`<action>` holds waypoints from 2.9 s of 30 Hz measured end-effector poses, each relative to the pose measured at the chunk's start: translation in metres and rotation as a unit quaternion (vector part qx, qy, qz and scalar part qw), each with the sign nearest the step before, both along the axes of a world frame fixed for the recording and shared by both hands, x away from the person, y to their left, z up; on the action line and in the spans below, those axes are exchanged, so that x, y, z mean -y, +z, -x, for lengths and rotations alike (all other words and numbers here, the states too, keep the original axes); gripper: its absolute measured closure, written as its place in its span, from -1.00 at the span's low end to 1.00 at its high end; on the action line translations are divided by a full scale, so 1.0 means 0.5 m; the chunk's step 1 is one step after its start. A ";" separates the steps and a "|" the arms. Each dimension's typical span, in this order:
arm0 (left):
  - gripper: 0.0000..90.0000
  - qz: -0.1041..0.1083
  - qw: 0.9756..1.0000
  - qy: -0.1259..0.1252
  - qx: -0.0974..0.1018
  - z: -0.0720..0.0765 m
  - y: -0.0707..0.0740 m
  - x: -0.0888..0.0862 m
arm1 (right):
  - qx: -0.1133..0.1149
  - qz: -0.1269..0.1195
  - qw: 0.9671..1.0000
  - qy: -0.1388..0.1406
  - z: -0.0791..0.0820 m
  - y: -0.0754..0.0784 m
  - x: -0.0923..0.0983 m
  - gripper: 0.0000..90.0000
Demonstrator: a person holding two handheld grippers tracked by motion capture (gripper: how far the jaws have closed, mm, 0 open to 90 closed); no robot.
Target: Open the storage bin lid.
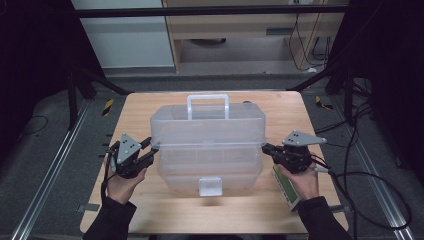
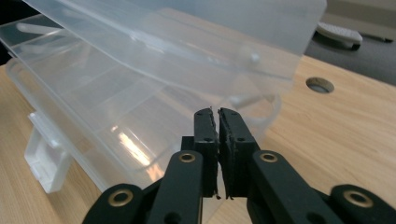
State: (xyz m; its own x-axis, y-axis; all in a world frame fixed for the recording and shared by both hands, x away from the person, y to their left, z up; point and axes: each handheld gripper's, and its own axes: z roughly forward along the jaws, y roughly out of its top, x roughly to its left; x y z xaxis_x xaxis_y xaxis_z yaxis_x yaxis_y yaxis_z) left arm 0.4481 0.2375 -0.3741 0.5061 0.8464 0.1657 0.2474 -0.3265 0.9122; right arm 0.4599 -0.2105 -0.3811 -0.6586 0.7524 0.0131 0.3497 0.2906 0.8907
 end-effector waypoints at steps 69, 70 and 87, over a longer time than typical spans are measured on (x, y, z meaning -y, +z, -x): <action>0.53 0.018 1.000 0.019 0.009 -0.027 0.028 0.002 | -0.081 0.034 0.996 -0.019 -0.007 -0.066 -0.021 0.74; 0.53 0.018 1.000 0.019 0.009 -0.027 0.029 0.002 | -0.081 0.034 0.996 -0.020 -0.007 -0.067 -0.021 0.74; 0.56 0.037 0.999 0.030 0.021 -0.047 0.044 0.004 | -0.094 0.029 0.995 -0.030 -0.009 -0.066 -0.022 0.74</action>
State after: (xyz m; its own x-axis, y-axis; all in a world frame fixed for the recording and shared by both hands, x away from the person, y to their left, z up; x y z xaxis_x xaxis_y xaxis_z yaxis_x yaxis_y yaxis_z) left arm 0.4717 0.2356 -0.3522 0.4482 0.8855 0.1226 0.2249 -0.2445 0.9432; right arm 0.4645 -0.1995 -0.4143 -0.6021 0.7936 0.0873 0.5267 0.3126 0.7905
